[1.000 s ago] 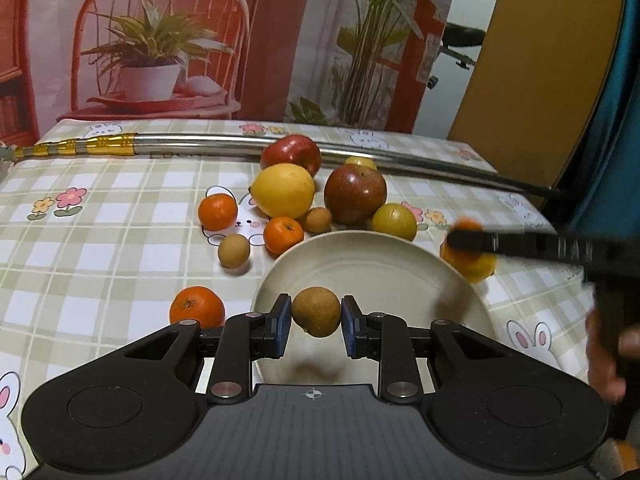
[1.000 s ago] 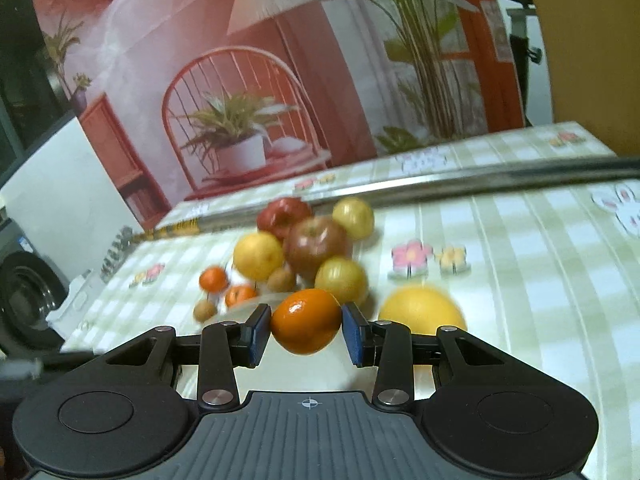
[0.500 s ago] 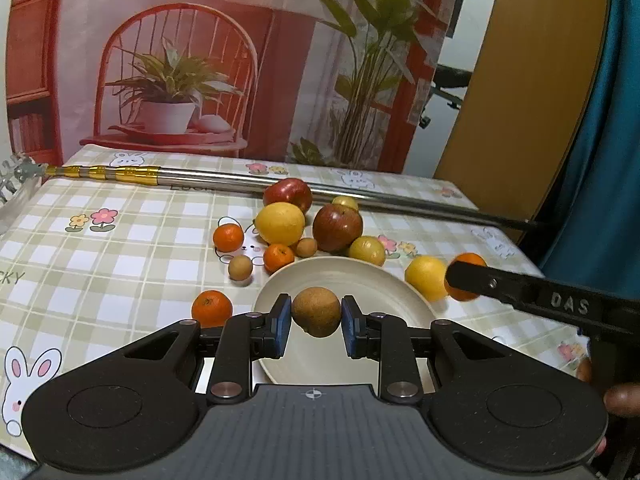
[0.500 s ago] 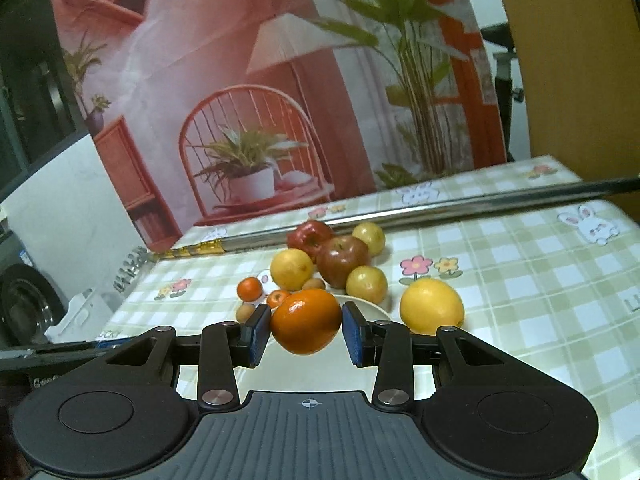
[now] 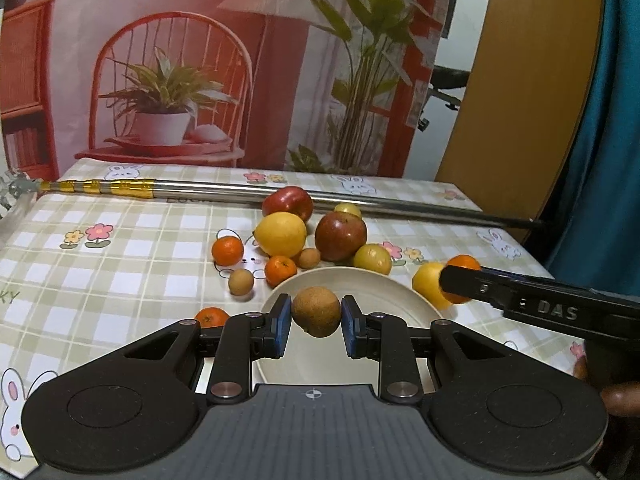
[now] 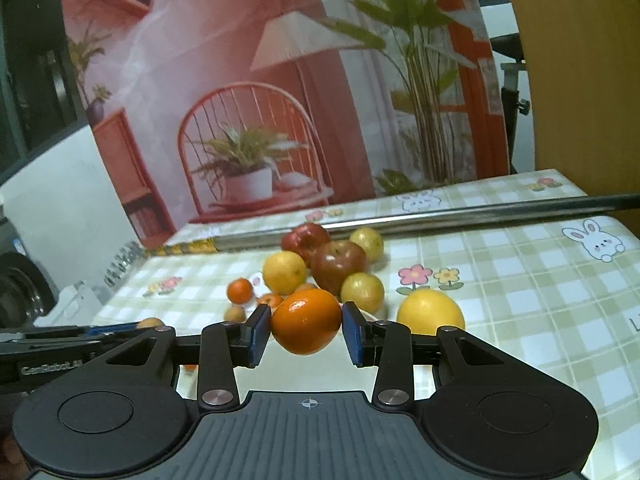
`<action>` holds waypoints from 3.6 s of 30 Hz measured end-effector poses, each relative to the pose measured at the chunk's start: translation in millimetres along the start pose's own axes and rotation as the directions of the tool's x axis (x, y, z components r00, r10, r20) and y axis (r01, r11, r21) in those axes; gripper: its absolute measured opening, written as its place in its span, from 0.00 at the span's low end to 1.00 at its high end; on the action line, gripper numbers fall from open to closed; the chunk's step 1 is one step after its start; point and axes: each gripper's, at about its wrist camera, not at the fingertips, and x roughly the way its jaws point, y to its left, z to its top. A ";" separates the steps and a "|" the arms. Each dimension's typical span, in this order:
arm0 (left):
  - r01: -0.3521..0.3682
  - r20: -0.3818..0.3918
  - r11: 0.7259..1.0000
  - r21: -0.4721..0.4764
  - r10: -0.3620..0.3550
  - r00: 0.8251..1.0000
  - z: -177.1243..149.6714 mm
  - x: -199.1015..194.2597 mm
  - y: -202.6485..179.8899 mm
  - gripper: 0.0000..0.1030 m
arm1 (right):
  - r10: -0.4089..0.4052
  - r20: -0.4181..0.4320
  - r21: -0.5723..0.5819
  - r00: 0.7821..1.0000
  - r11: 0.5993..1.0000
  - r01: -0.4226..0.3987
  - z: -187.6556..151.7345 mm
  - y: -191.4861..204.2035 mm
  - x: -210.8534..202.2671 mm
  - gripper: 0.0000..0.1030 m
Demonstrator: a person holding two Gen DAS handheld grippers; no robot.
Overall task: Organize fruits
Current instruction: 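Carry both fruits over the white plate and open both tools to drop them, then grasp a tangerine with the left tool while the right tool grasps a large yellow lemon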
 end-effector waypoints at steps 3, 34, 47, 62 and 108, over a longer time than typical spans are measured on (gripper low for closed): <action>0.003 -0.001 1.000 0.027 -0.003 1.000 -1.7 8.2 0.8 0.27 | -0.019 -0.012 -0.021 1.000 1.000 0.019 -5.8 0.1 12.5 0.35; -0.042 -0.148 0.998 0.045 0.048 0.988 -32.0 67.8 7.2 0.27 | -0.091 -0.147 -0.109 0.985 0.991 0.075 -47.2 -14.8 48.2 0.35; -0.040 -0.085 0.999 0.027 0.042 0.995 -30.1 53.7 6.3 0.40 | -0.083 -0.077 -0.128 0.994 0.989 0.072 -42.2 -11.5 33.7 0.36; -0.138 -0.027 0.984 -0.112 0.136 0.990 -16.6 38.2 46.8 0.41 | -0.095 -0.016 -0.065 0.995 0.993 0.093 -36.3 -20.8 25.7 0.36; -0.138 0.001 0.986 -0.092 0.139 0.990 -24.9 44.5 39.2 0.39 | -0.187 0.090 -0.071 0.978 0.979 0.194 -30.4 -47.1 30.8 0.38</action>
